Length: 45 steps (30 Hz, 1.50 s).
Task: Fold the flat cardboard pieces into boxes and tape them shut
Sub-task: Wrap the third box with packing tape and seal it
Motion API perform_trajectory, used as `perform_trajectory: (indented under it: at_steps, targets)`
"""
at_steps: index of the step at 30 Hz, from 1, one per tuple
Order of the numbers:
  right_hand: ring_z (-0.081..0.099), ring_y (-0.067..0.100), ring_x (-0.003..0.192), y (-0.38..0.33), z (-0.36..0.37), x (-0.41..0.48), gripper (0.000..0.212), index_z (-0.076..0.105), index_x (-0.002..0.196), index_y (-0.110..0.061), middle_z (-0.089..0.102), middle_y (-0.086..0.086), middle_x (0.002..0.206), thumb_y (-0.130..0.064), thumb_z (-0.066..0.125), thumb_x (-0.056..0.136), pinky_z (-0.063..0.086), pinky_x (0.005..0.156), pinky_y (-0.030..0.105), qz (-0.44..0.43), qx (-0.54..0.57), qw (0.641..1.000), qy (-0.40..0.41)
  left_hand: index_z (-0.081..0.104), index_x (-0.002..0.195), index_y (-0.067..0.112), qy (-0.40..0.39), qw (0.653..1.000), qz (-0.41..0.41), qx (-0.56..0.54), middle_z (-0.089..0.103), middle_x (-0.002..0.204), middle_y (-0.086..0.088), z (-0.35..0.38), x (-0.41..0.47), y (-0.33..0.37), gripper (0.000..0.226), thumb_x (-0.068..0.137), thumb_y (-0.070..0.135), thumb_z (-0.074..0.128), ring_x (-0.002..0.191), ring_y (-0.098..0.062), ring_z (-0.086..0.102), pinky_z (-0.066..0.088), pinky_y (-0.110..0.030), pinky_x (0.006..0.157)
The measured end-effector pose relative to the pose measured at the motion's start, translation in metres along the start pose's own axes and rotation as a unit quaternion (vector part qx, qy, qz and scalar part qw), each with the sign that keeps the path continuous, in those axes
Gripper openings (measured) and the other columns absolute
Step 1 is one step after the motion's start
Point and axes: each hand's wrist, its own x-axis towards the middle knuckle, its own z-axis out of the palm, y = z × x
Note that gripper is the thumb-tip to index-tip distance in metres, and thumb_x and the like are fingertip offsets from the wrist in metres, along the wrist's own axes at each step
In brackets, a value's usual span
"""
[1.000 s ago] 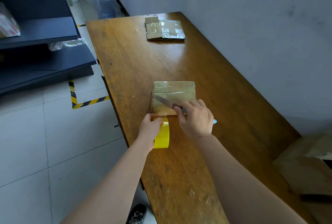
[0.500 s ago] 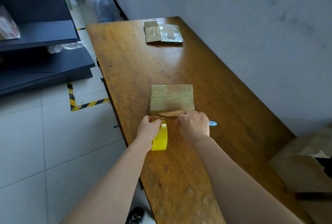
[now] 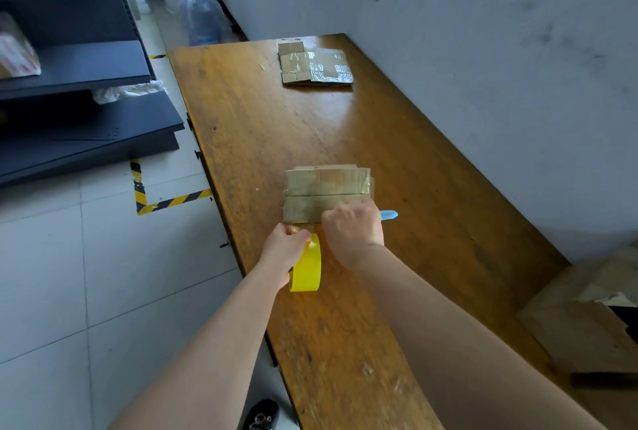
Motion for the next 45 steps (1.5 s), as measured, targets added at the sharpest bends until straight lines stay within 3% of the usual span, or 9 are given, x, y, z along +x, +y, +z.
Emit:
perform_trajectory:
  at_steps: [4, 8, 15, 17, 22, 25, 28, 36, 45]
  targets:
    - [0.061, 0.022, 0.089, -0.010, 0.024, -0.004, 0.021, 0.067, 0.102, -0.017, 0.067, 0.002, 0.096, -0.014, 0.047, 0.095, 0.033, 0.068, 0.034, 0.017, 0.041, 0.996, -0.081, 0.056, 0.098, 0.024, -0.005, 0.996, 0.059, 0.064, 0.061, 0.103, -0.004, 0.001, -0.002, 0.004, 0.014, 0.085, 0.023, 0.063, 0.092, -0.024, 0.059, 0.052, -0.041, 0.079]
    - [0.056, 0.017, 0.074, -0.003, 0.057, -0.023, 0.016, 0.067, 0.100, -0.017, 0.054, -0.001, 0.078, -0.025, 0.052, 0.098, 0.041, 0.062, 0.029, 0.121, 0.174, 0.968, -0.132, 0.055, 0.095, 0.030, -0.012, 0.998, 0.030, 0.054, 0.059, 0.104, -0.009, -0.008, 0.000, 0.008, 0.014, 0.085, 0.024, 0.062, 0.095, -0.031, 0.061, 0.053, -0.046, 0.084]
    - [0.057, 0.018, 0.090, -0.013, 0.103, -0.058, 0.035, 0.051, 0.115, -0.022, 0.057, -0.002, 0.104, -0.051, 0.039, 0.099, 0.047, 0.068, 0.030, 0.187, 0.347, 0.895, -0.208, 0.054, 0.100, 0.033, -0.018, 0.998, 0.029, 0.052, 0.057, 0.106, -0.007, -0.009, 0.003, 0.006, 0.017, 0.087, 0.023, 0.061, 0.097, -0.028, 0.058, 0.052, -0.047, 0.090]
    - [0.053, 0.021, 0.108, -0.011, 0.100, -0.054, 0.038, 0.051, 0.123, -0.022, 0.055, 0.001, 0.118, -0.049, 0.044, 0.097, 0.045, 0.088, 0.034, 0.205, 0.320, 0.913, -0.152, 0.055, 0.096, 0.033, -0.015, 0.999, 0.022, 0.045, 0.057, 0.105, -0.007, -0.009, 0.004, 0.007, 0.015, 0.087, 0.022, 0.060, 0.097, -0.028, 0.058, 0.052, -0.047, 0.089]
    - [0.054, 0.032, 0.113, -0.006, 0.053, -0.002, 0.047, 0.057, 0.124, -0.015, 0.057, 0.011, 0.124, -0.038, 0.069, 0.085, 0.047, 0.091, 0.043, 0.154, 0.348, 0.902, 0.203, 0.057, 0.100, 0.029, -0.019, 0.999, 0.021, 0.028, 0.061, 0.106, -0.007, -0.012, 0.009, 0.008, 0.016, 0.086, 0.023, 0.061, 0.097, -0.029, 0.060, 0.053, -0.048, 0.088]
    - [0.025, 0.028, 0.145, -0.007, 0.039, 0.032, 0.073, 0.033, 0.149, -0.024, 0.032, 0.008, 0.155, -0.041, 0.067, 0.086, 0.018, 0.115, 0.041, 0.059, 0.300, 0.939, 0.160, 0.057, 0.103, 0.029, -0.029, 0.999, 0.023, 0.020, 0.061, 0.107, -0.005, -0.014, 0.012, 0.008, 0.016, 0.088, 0.025, 0.062, 0.097, -0.026, 0.060, 0.054, -0.046, 0.086]
    - [0.003, 0.023, 0.149, -0.007, 0.046, 0.053, 0.074, 0.021, 0.153, -0.028, 0.016, 0.003, 0.161, -0.040, 0.060, 0.091, -0.003, 0.114, 0.036, 0.004, 0.249, 0.963, 0.099, 0.057, 0.099, 0.030, -0.038, 0.999, 0.012, 0.010, 0.062, 0.105, -0.006, -0.019, 0.016, 0.007, 0.014, 0.089, 0.023, 0.062, 0.096, -0.027, 0.062, 0.055, -0.045, 0.084]
    - [0.040, 0.028, 0.132, -0.016, 0.050, 0.072, 0.059, 0.052, 0.132, -0.026, 0.050, 0.004, 0.140, -0.041, 0.073, 0.079, 0.032, 0.104, 0.044, 0.053, 0.271, 0.953, 0.127, 0.058, 0.100, 0.026, -0.065, 0.998, -0.002, 0.005, 0.063, 0.099, -0.006, -0.026, 0.022, 0.005, 0.018, 0.085, 0.019, 0.065, 0.088, -0.023, 0.063, 0.050, -0.030, 0.063]
    - [0.041, 0.032, 0.122, -0.023, 0.045, 0.079, 0.060, 0.055, 0.112, -0.023, 0.050, 0.008, 0.129, -0.061, 0.073, 0.069, 0.031, 0.099, 0.051, 0.109, 0.277, 0.946, 0.131, 0.058, 0.100, 0.026, -0.080, 0.997, -0.013, 0.012, 0.062, 0.099, -0.004, -0.033, 0.025, 0.009, 0.018, 0.085, 0.020, 0.066, 0.087, -0.019, 0.060, 0.045, -0.027, 0.062]
